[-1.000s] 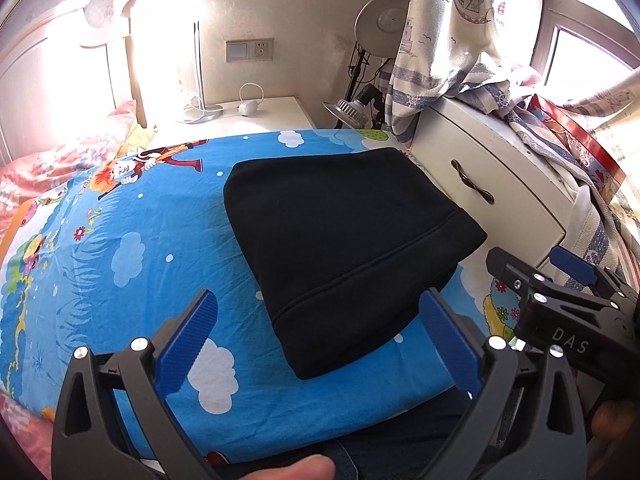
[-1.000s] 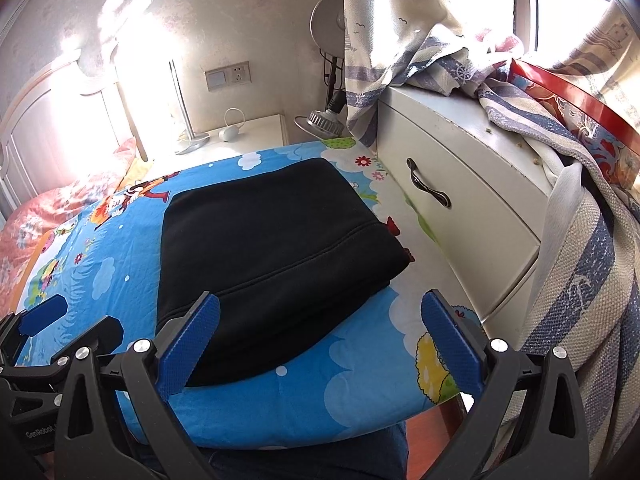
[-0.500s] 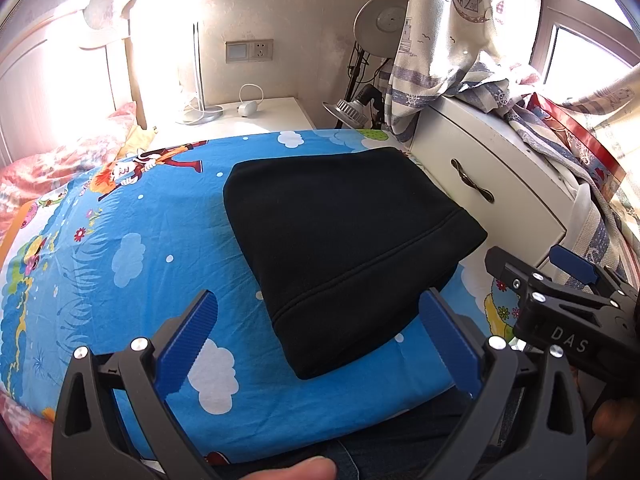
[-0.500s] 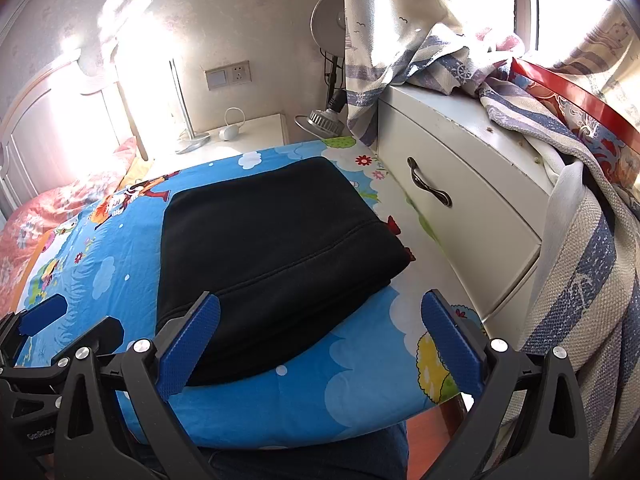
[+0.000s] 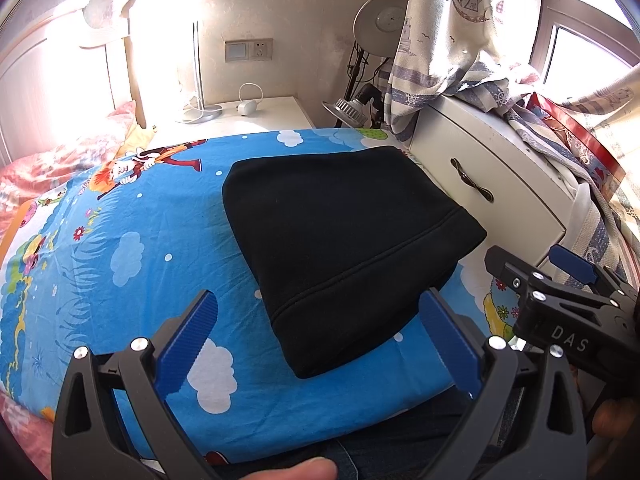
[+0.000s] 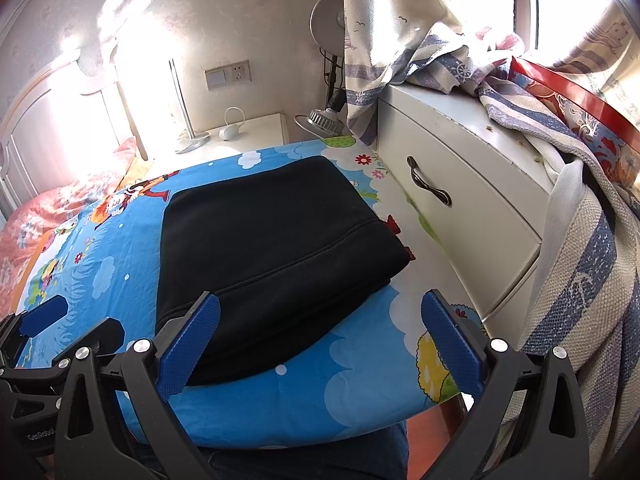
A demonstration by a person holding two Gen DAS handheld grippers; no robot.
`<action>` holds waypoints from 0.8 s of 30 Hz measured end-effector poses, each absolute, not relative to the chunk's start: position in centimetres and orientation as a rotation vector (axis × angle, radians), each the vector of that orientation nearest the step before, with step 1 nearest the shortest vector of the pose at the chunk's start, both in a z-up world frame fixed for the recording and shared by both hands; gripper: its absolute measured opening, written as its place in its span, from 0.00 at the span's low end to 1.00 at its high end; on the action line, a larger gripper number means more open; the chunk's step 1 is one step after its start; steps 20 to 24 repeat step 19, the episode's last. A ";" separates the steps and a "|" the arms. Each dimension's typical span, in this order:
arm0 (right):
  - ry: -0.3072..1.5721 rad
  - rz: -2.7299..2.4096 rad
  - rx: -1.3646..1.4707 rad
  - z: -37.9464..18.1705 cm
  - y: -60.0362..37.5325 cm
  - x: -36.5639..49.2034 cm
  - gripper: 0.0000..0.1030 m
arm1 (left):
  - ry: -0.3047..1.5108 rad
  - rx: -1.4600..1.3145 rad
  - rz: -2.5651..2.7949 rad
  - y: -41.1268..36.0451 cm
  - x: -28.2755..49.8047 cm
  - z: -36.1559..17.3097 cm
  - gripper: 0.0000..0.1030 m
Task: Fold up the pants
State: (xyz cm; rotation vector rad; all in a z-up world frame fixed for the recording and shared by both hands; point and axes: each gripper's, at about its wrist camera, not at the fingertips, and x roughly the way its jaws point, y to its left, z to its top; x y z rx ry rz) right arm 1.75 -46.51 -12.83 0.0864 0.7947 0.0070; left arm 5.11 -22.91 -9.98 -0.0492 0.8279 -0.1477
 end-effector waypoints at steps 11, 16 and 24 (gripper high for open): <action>0.838 0.007 0.107 -15.0 -47.7 2.6 0.94 | 0.812 -0.081 -0.176 -22.7 5.7 -11.0 0.98; 0.885 0.003 0.165 -16.9 -50.0 4.2 0.95 | 0.843 -0.166 -0.187 -21.0 6.8 -12.3 0.98; 0.928 0.042 0.254 -18.3 -51.9 5.5 0.95 | 0.855 -0.172 -0.183 -20.5 7.4 -13.3 0.98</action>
